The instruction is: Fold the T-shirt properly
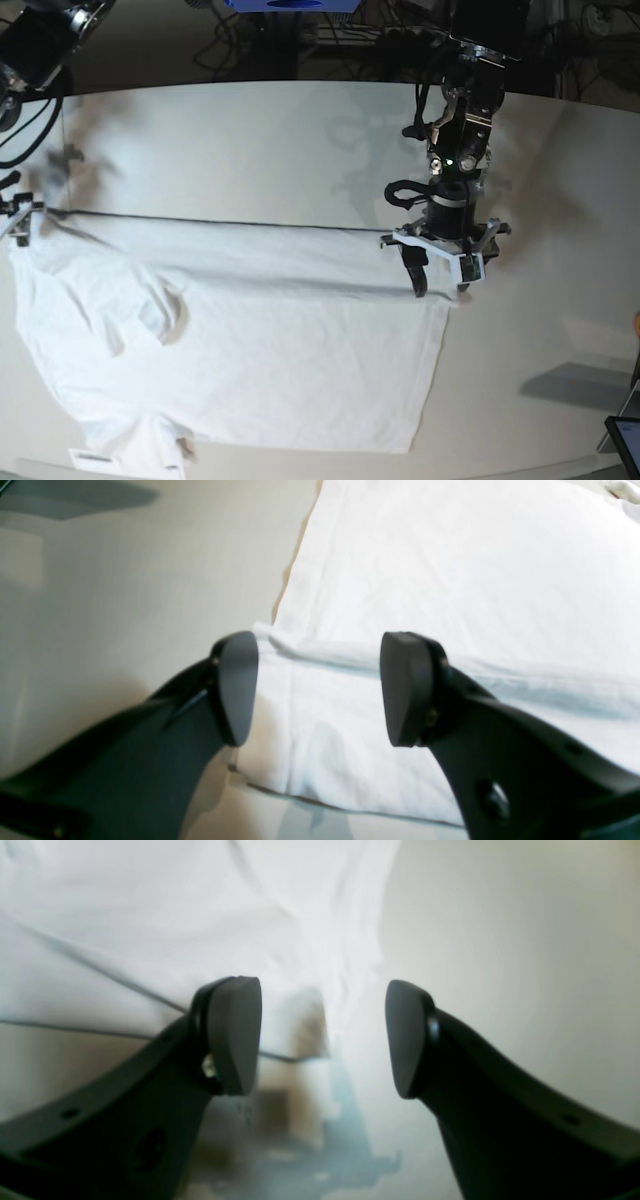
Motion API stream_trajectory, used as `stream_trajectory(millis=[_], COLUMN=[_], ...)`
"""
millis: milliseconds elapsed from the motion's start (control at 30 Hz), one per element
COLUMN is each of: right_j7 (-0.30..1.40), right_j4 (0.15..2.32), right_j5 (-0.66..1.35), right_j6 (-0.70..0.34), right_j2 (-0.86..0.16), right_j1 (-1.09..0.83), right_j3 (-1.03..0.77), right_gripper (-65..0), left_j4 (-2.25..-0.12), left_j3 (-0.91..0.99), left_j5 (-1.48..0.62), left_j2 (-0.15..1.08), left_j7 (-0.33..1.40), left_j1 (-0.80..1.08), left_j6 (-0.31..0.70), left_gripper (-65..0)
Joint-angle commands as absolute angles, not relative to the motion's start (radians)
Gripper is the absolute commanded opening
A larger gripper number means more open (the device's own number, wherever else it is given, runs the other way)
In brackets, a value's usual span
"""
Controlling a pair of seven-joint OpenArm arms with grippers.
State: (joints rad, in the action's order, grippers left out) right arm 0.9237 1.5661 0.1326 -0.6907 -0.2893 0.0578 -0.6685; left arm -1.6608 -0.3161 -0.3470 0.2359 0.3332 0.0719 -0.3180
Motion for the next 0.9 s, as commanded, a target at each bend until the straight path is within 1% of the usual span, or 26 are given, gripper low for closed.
stream_trajectory(millis=[0, 133, 167, 267, 300, 467, 600, 867], right_j7=[0.915, 0.951, 0.963, 1.027, 1.036, 1.053, 1.087, 1.093], right_j4=[1.572, 1.567, 1.564, 1.515, 1.494, 1.354, 1.233, 1.208], right_j5=[0.171, 0.197, 0.214, 0.289, 0.320, 0.479, 0.522, 0.532], right_j6=[-0.698, -0.698, -0.698, -0.698, -0.698, -0.698, -0.698, -0.698], right_j2=[-0.315, -0.332, -0.334, -0.363, -0.371, -0.426, -0.440, -0.433], right_j1=[0.084, 0.107, 0.119, 0.156, 0.165, 0.205, 0.243, 0.248], right_j3=[-0.671, -0.665, -0.664, -0.664, -0.665, -0.665, -0.665, -0.665], right_gripper=[-28.4, -28.3, -27.4, -21.9, -21.6, -21.6, -21.6, -21.6], left_j4=[-1.678, -1.678, -1.678, -1.678, -1.678, -1.678, -1.678, -1.678], left_j3=[-0.312, -0.312, -0.312, -0.312, -0.312, -0.312, -0.312, -0.312], left_j5=[-0.338, -0.338, -0.338, -0.338, -0.338, -0.338, -0.338, -0.338], left_j2=[0.242, 0.242, 0.242, 0.242, 0.242, 0.242, 0.242, 0.242], left_j7=[0.308, 0.308, 0.308, 0.308, 0.308, 0.311, 0.311, 0.311], left_j1=[0.062, 0.065, 0.065, 0.067, 0.067, 0.068, 0.068, 0.068], left_j6=[-0.321, -0.321, -0.321, -0.321, -0.321, -0.321, -0.321, -0.321], left_gripper=[-27.0, -27.0, -27.0, -27.0, -27.0, -27.0, -27.0, -27.0])
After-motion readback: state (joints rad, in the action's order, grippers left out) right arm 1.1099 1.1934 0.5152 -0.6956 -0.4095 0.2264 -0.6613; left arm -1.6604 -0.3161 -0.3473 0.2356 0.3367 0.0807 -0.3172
